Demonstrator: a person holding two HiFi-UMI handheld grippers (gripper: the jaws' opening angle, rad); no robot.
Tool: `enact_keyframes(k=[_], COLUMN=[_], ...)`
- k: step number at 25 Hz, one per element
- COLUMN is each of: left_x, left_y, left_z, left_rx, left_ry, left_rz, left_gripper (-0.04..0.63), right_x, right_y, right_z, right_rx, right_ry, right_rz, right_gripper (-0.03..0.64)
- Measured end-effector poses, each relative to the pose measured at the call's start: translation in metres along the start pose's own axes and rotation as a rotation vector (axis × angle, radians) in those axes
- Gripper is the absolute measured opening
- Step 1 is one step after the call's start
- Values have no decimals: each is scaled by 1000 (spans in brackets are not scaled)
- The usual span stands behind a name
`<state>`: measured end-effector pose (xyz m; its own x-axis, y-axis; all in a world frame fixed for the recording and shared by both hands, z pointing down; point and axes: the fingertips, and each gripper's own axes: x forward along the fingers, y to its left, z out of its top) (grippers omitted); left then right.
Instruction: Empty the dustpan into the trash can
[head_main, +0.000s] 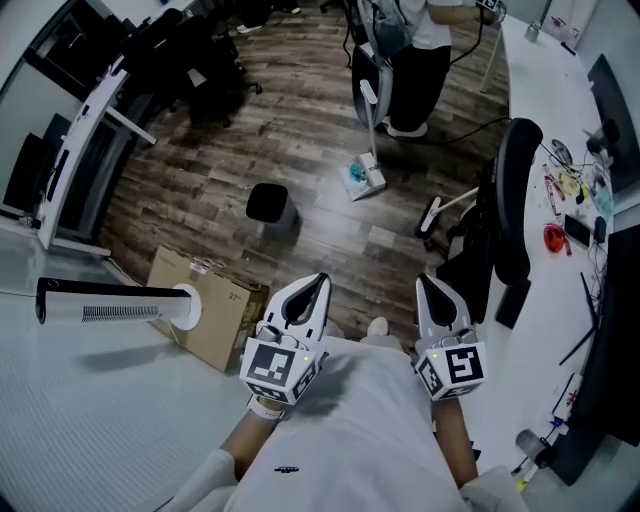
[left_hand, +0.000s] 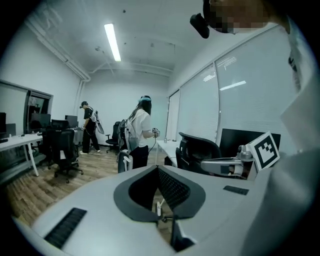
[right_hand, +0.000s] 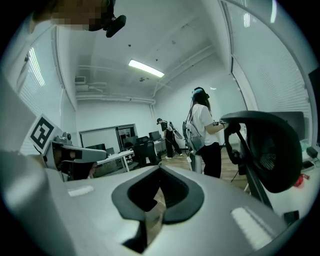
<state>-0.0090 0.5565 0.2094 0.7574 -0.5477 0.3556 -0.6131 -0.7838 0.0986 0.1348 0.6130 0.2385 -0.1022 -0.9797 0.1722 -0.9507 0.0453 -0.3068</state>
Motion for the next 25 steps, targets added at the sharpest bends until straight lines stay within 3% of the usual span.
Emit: enact_keyframes(k=[3,4,8,12,17,25], left_x=[8,10,17,25,47,92], left_y=[-13,-15,-20,-15,-2,75], left_z=[-2,-3,0,-3,-16,6], left_rx=[-5,-1,-9,-20,-65,-73], left_ry=[14,18,21,31,80,34], left_rz=[-18,-13,-14,-10,-56,-25], left_gripper=[6,6,6,6,6,6], right_x=[-10,-13,-14,-6,14,107], right_y=[-10,-12,-21,-21,-21,-9], right_z=[2,5,4,4,6,9], right_rx=[140,142,22,-3,-35,-58], right_ry=[-51,-69,-54,-31,-31,14], right_rz=[46,59,33,63,34,65], right_gripper=[9,9,9,9,9,9])
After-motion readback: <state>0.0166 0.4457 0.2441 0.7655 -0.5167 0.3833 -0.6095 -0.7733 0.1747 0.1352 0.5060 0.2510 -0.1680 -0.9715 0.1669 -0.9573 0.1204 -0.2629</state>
